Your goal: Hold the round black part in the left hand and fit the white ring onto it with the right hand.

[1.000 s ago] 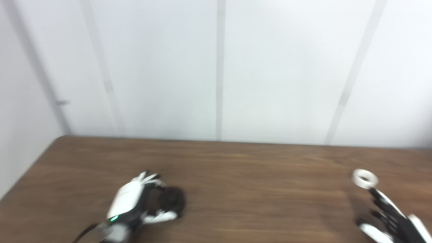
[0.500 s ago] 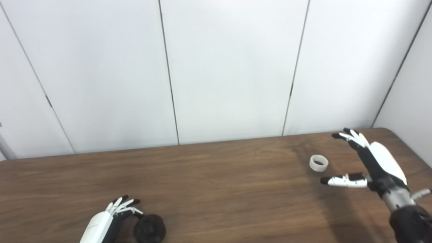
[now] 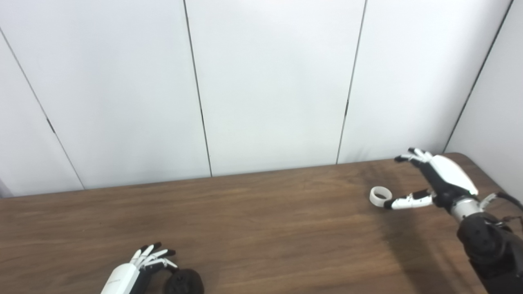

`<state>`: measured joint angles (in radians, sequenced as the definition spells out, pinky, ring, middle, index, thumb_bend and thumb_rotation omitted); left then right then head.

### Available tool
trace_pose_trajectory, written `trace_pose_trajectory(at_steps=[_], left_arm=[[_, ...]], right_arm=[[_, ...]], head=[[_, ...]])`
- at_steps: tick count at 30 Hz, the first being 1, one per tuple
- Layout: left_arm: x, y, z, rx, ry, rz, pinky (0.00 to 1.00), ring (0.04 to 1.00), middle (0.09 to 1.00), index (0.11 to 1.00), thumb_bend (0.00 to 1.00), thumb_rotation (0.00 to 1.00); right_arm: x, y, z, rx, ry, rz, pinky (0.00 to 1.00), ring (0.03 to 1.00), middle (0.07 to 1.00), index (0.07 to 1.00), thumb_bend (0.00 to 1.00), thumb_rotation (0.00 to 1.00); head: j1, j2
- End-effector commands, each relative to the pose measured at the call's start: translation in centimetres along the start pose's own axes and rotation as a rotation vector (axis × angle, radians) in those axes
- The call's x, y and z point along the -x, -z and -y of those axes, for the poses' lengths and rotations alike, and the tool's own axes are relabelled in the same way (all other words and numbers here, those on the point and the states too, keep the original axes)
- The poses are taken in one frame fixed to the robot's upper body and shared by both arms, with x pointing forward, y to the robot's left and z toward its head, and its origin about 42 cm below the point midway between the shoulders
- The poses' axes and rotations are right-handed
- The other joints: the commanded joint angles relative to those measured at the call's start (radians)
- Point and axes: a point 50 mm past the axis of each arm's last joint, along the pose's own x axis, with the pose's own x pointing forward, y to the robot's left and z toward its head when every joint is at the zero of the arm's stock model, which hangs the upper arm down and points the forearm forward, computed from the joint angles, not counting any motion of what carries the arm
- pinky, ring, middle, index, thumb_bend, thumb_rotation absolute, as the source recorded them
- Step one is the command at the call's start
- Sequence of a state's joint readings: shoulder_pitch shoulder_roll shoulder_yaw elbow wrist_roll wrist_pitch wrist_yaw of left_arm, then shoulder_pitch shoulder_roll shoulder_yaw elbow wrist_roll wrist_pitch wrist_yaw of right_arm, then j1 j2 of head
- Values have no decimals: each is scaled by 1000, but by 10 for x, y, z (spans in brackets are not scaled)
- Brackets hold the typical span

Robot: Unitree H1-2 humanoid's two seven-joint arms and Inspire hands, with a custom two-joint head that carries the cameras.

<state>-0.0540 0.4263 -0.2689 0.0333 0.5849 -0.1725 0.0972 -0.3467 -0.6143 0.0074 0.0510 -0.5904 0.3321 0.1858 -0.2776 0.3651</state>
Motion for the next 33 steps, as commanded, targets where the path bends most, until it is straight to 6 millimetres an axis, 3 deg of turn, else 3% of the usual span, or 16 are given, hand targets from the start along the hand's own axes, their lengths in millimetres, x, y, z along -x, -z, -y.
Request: trace_pose_trajectory(at_steps=[1,4,8,18,33], left_arm=[[7,2,11,1,47,-5,1000,951,837,480,517,39],[8,3,11,5,46,-6,1000,953,836,480,517,39],[9,3,10,8,43,0,1000,959,835,480,517,39],[13,1,11,7,43,3,1000,958,836,479,517,39],[18,1,10,14,41,2,1000,965,838,479,516,41]], right_arm=[[-14,-14,30,38,50,21,993,1000,999,833,933,362],[-21,-18,27,66,14,10,999,1000,1000,838,929,357],[-31,-21,23,95,-38,2,1000,1000,1000,834,996,476],[-45,-27,10,169,-117,-39,1000,1000,1000,831,938,308],[-50,-27,2,228,-129,-54,1000,1000,1000,838,917,270]], head=[[-2,-1],[-11,1],[-14,5],[-11,2],[-16,3]])
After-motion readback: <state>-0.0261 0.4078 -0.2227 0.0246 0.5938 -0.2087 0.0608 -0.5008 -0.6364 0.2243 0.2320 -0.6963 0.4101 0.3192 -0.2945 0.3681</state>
